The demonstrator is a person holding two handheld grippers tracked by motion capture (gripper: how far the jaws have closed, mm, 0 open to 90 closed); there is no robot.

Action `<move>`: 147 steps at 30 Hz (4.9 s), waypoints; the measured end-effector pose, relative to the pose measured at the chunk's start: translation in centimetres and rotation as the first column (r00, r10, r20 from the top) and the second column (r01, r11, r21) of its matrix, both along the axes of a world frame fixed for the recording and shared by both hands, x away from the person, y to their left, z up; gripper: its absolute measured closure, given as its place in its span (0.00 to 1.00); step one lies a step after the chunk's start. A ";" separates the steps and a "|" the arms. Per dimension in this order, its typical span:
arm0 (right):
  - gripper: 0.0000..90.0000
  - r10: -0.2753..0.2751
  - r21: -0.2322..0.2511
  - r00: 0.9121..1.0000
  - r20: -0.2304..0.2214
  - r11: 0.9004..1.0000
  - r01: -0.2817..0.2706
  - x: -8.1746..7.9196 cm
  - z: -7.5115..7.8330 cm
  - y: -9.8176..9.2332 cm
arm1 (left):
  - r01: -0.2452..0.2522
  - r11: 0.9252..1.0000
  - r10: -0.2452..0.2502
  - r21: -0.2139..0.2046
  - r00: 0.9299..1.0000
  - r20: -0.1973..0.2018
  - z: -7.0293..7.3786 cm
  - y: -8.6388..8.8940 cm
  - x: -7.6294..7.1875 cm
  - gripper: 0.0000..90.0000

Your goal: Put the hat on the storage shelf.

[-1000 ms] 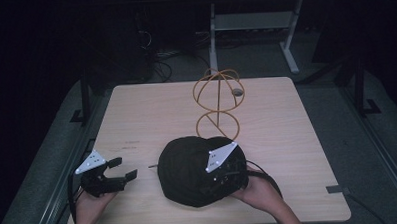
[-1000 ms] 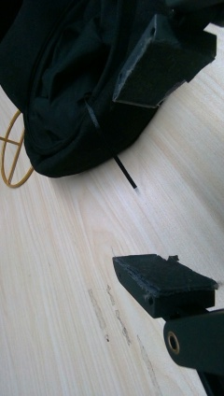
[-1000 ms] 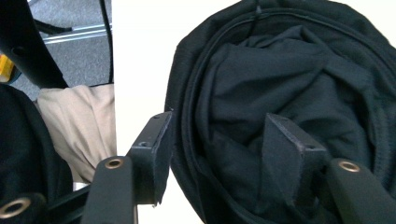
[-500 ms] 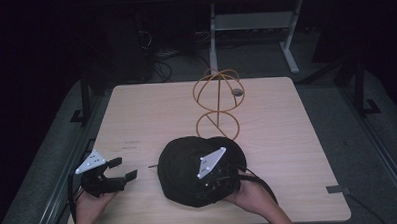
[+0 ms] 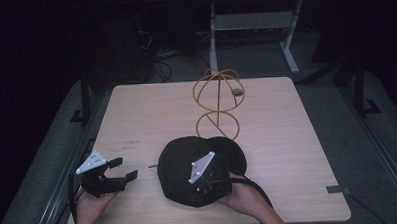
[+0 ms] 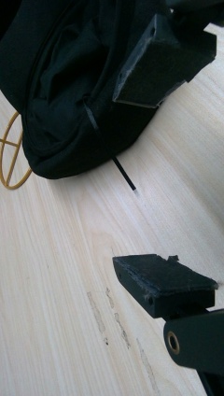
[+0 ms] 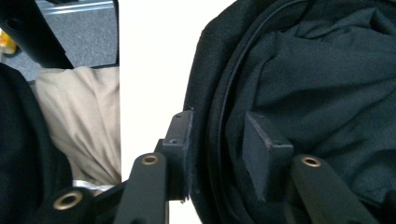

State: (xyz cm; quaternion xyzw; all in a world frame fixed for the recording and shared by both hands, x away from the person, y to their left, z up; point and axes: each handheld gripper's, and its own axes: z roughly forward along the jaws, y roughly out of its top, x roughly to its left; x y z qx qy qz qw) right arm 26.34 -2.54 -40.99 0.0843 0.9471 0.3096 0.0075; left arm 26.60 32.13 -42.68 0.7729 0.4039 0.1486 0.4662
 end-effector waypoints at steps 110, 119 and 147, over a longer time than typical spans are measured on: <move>0.76 -0.060 0.491 0.996 -0.064 0.867 0.084 2.6 11.5 -7.1 | 0.373 0.926 -0.339 -0.052 0.886 0.316 11.2 -10.0 0.9 0.94; 0.58 -0.131 0.471 0.990 -0.057 0.870 0.142 2.5 10.6 -8.5 | 0.356 0.933 -0.325 -0.051 0.895 0.305 12.2 -9.2 1.1 0.94; 0.39 -0.422 0.361 0.904 -0.074 0.833 0.418 1.7 3.2 -18.0 | 0.320 0.947 -0.305 -0.019 0.919 0.252 15.3 -7.4 3.2 0.94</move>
